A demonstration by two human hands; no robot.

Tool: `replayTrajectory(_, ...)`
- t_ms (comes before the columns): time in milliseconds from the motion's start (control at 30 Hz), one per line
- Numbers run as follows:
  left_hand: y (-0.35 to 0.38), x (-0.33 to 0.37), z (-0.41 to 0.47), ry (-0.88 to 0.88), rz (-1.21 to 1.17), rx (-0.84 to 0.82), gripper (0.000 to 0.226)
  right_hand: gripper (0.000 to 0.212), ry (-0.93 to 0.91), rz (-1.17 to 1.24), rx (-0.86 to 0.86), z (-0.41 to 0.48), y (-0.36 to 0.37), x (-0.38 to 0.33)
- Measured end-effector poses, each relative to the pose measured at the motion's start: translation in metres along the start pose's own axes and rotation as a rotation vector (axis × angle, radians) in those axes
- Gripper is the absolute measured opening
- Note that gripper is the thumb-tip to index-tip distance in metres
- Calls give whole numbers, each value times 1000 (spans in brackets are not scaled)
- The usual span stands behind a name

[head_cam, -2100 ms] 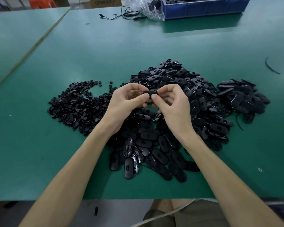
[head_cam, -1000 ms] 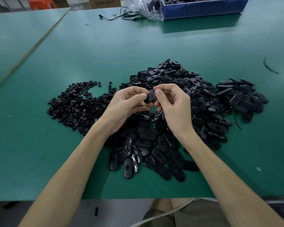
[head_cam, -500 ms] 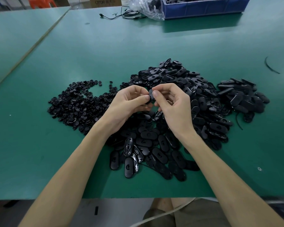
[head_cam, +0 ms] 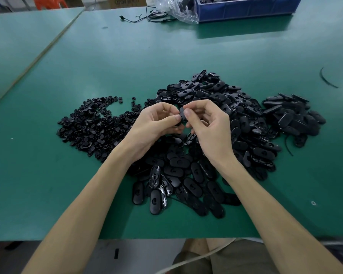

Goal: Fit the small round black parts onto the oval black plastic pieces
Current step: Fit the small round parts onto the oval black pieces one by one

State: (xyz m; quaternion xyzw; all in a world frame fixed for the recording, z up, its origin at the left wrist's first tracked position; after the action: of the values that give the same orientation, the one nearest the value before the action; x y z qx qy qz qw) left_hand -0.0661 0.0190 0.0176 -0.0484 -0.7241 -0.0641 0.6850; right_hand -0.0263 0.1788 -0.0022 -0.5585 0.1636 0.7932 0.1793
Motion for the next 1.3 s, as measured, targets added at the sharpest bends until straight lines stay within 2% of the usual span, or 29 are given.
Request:
replayTrajectory(167, 1, 1, -1, 0, 30, 4, 9, 13, -24, -10, -18, 0, 0, -2)
replayTrajectory(367, 1, 1, -2, 22, 89, 23, 18, 11, -45, -23, -39, -2, 1, -1)
replayTrajectory(933, 5, -4, 0, 152, 206, 107, 13, 13, -77, -116, -22, -4, 2, -3)
replayTrajectory(1067, 6, -5, 1, 151, 202, 102, 14, 12, -86, -121, -17, -4, 2, -2)
replayTrajectory(1300, -1, -4, 3, 114, 61, 28, 19, 10, -64, -81, 52, -1, 0, -3)
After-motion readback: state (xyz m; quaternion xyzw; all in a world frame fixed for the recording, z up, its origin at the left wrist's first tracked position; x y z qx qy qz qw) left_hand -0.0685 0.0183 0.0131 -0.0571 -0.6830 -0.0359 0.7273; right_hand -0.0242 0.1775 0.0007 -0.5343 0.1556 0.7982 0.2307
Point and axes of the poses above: each hand's wrist, its own z-axis towards the middle knuckle, its own y-axis out of the palm, x = y × z, the point moved 1 cm from there along z, towards the middle knuckle, and after that the axes turned 15 degrees about x, right-handed, at the moved point
